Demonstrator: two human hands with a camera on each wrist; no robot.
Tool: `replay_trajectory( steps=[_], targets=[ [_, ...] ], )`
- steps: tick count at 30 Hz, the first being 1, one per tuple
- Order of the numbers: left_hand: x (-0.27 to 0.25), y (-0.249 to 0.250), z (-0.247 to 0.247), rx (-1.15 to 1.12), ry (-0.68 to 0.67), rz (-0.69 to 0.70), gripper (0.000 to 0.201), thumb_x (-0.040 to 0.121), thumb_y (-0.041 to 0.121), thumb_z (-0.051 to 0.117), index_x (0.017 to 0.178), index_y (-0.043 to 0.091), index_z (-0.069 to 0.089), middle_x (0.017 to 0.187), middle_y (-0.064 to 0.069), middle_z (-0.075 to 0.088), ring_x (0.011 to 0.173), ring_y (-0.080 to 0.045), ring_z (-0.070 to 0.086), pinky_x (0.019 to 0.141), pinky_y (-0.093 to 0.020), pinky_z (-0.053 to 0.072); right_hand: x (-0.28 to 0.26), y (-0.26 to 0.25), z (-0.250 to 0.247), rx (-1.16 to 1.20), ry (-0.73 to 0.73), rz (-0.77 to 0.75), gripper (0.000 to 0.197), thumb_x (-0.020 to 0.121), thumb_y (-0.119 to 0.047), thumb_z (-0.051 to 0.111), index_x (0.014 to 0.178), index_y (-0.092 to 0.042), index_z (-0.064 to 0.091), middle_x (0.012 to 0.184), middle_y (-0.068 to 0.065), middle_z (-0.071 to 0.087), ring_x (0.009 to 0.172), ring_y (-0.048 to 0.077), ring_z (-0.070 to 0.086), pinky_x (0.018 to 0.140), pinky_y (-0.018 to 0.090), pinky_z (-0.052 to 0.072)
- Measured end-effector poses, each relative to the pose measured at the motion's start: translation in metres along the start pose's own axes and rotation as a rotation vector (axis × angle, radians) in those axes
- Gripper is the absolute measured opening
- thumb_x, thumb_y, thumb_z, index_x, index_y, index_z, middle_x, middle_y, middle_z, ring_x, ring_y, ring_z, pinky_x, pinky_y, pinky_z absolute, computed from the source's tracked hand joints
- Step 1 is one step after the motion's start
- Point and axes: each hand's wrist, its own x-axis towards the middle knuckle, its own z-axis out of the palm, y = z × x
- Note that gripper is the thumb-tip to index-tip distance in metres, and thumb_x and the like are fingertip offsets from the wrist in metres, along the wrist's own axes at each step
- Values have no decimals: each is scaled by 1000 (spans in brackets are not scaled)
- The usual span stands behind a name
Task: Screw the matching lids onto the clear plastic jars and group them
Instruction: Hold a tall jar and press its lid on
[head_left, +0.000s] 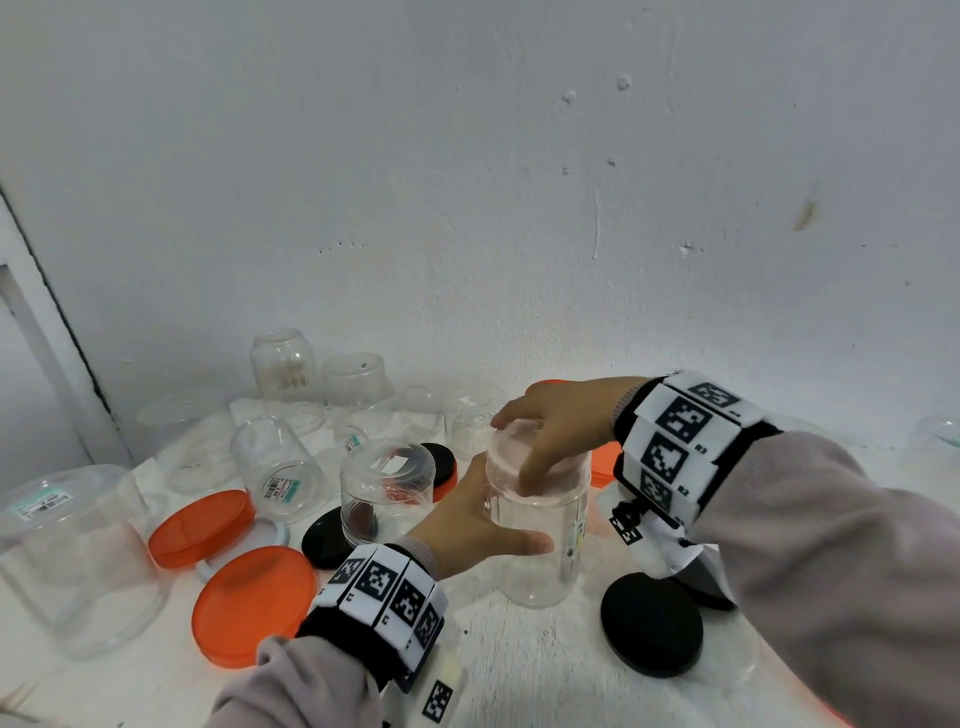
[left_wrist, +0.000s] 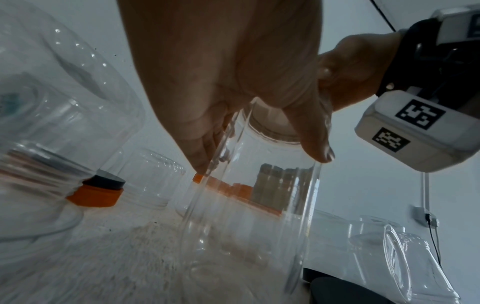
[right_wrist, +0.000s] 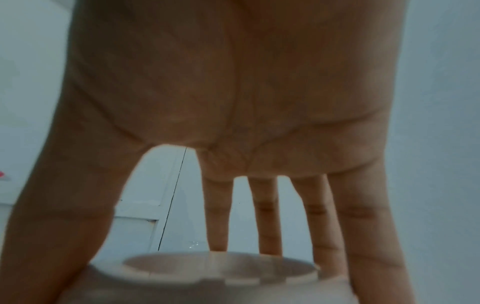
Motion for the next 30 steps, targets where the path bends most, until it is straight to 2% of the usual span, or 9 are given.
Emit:
replay_trajectory(
  steps=[5, 10, 14, 20, 21, 23, 25, 28, 30],
  targets=[
    [-1, 0, -1, 7, 27, -17, 104, 47, 47, 87, 136, 36, 34, 124, 26, 48, 121, 0, 47, 105, -30, 41, 2, -2, 8, -31, 90, 77, 82, 70, -80, 54, 130, -24, 48, 123, -3, 53, 82, 13, 56, 63, 27, 47],
    [-1, 1, 0, 10, 15, -2, 100, 53, 42, 87, 137, 40, 30, 129, 28, 43, 124, 3, 43, 102, -25, 39, 3, 0, 5, 32, 47, 45, 90, 70, -74, 61, 145, -35, 30, 146, -4, 36, 129, 21, 42, 100, 41, 42],
    [-2, 2, 1, 14, 15, 7, 96, 54, 42, 86, 125, 56, 22, 136, 23, 44, 127, 1, 42, 106, -29, 39, 1, -1, 2, 48, 14, 0, 72, 77, -51, 68, 141, -42, 36, 140, -7, 39, 121, 18, 44, 95, 35, 43],
    [-2, 2, 0, 14, 26, -6, 88, 55, 41, 86, 121, 54, 28, 132, 21, 47, 125, 0, 44, 105, -30, 40, -3, 1, 2, -29, 67, 69, 80, 77, -77, 49, 134, -22, 46, 131, -1, 50, 77, 10, 52, 57, 24, 40],
    [-2, 3, 0, 17, 23, -5, 90, 55, 41, 86, 122, 54, 27, 133, 21, 47, 126, 0, 44, 106, -30, 40, -3, 2, 2, -35, 75, 74, 81, 76, -79, 48, 133, -21, 46, 132, 0, 51, 78, 9, 53, 61, 25, 43],
    [-2, 4, 1, 17, 22, -3, 91, 55, 41, 86, 123, 54, 26, 134, 20, 46, 126, -1, 43, 106, -31, 39, -2, 4, 2, -7, 72, 61, 85, 74, -77, 53, 140, -26, 39, 142, -1, 42, 109, 16, 54, 87, 33, 47],
    [-2, 4, 1, 11, 25, 0, 95, 56, 38, 87, 128, 50, 26, 135, 19, 46, 127, -2, 43, 108, -34, 39, -3, 4, 2, 42, 36, 30, 86, 74, -67, 64, 146, -37, 29, 148, -5, 32, 130, 19, 40, 102, 40, 40],
    [-2, 4, 1, 8, 24, 3, 96, 59, 35, 87, 130, 49, 25, 136, 19, 46, 126, -1, 44, 109, -35, 39, -2, 2, 2, 52, 11, -13, 77, 76, -53, 69, 143, -45, 30, 142, -7, 36, 128, 18, 40, 99, 36, 40],
    [-2, 4, 1, 14, 25, 5, 93, 59, 34, 87, 125, 54, 25, 136, 19, 46, 126, -1, 44, 108, -33, 39, 0, 2, 3, 29, 26, -12, 73, 76, -57, 67, 141, -43, 35, 138, -7, 39, 123, 18, 43, 97, 36, 42]
  ],
)
